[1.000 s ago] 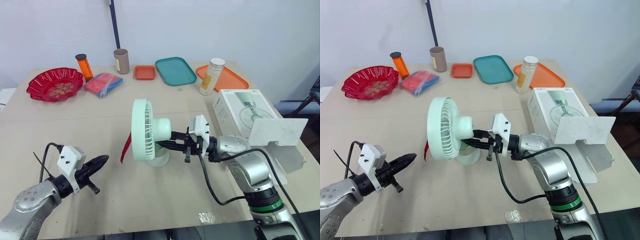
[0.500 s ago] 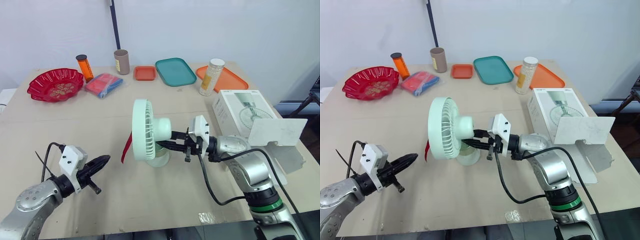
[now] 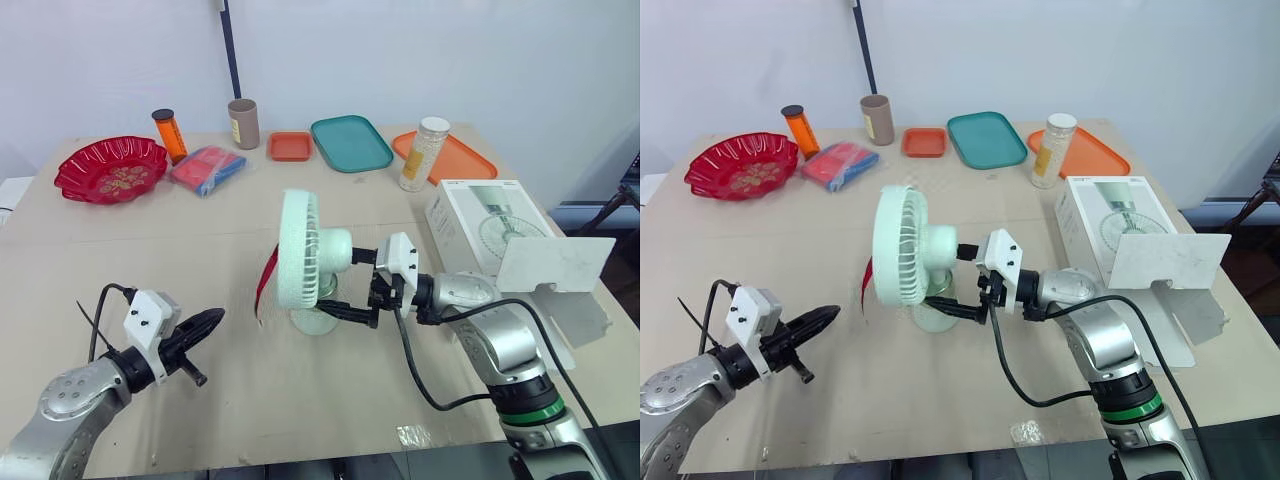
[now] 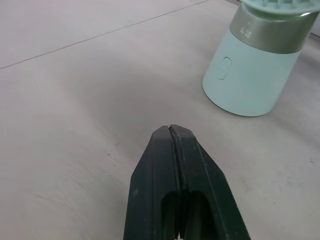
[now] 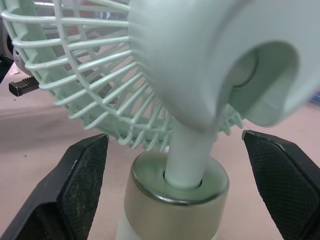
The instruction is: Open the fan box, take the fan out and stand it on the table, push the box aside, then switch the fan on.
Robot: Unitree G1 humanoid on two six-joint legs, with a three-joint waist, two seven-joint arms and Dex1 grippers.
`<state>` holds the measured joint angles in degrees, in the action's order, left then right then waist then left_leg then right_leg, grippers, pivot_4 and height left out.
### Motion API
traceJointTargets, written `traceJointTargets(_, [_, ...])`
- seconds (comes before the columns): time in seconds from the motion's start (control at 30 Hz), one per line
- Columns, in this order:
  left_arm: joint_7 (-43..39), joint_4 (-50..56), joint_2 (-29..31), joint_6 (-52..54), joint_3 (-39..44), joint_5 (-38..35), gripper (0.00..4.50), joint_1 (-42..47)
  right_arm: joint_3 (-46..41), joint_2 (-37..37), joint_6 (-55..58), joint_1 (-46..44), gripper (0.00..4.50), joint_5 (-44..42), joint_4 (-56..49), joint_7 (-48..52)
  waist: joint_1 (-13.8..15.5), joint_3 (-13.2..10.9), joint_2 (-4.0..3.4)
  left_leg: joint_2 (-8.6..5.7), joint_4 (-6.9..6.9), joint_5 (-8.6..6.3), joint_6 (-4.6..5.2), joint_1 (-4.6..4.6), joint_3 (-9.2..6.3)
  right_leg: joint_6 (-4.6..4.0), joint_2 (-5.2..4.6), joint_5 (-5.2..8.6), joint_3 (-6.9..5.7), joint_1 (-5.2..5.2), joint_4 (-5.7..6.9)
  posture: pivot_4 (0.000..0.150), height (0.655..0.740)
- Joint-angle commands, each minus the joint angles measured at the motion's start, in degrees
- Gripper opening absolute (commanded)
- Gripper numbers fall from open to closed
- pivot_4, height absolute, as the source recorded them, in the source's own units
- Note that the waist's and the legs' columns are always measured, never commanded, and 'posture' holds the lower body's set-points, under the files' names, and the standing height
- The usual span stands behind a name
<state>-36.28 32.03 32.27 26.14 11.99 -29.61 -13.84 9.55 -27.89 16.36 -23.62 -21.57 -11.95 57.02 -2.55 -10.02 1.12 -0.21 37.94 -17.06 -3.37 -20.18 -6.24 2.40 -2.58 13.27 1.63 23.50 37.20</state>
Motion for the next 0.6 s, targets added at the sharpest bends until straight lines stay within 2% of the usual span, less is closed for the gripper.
traceJointTargets(0.03, [0.23, 0.48, -0.16, -1.38, 0.26, 0.42, 0.0, 0.55, -1.15, -0.65, -0.82, -0.02, 4.37, -0.19, -1.11, 0.08, 0.0, 0.0, 0.0, 0.0, 0.0, 0.0, 0.0, 0.0, 0.0, 0.0, 0.0, 0.0, 0.0, 0.0, 0.0, 0.15, 0.74])
traceJointTargets(0.23, [-0.38, 0.44, 0.11, -1.71, 0.87, 0.42, 0.0, 0.01, -1.87, -2.41, -0.53, 0.75, 4.37, -0.33, -1.51, 0.39, 0.01, 0.0, 0.0, 0.0, 0.0, 0.0, 0.0, 0.0, 0.0, 0.0, 0.0, 0.0, 0.0, 0.0, -0.01, 0.15, 0.74])
traceJointTargets(0.57, [-3.22, 1.02, 2.19, -2.63, 3.3, -0.52, 0.0, -1.43, -7.62, -9.43, 3.67, 7.09, 4.37, -2.54, -8.41, -0.7, 0.09, 0.0, 0.0, 0.0, 0.0, -0.02, 0.03, -0.01, 0.0, 0.02, 0.01, 0.01, 0.0, -0.02, -0.02, 0.15, 0.74])
traceJointTargets(0.6, [-3.85, 1.2, 2.63, -2.69, 3.84, -0.69, 0.26, -1.59, -8.59, -10.25, 4.36, 8.0, 4.46, -2.95, -9.49, -0.92, 0.1, 0.0, 0.0, 0.0, 0.0, -0.02, 0.03, -0.01, 0.0, 0.02, 0.01, 0.01, 0.0, -0.02, -0.03, 0.15, 0.74])
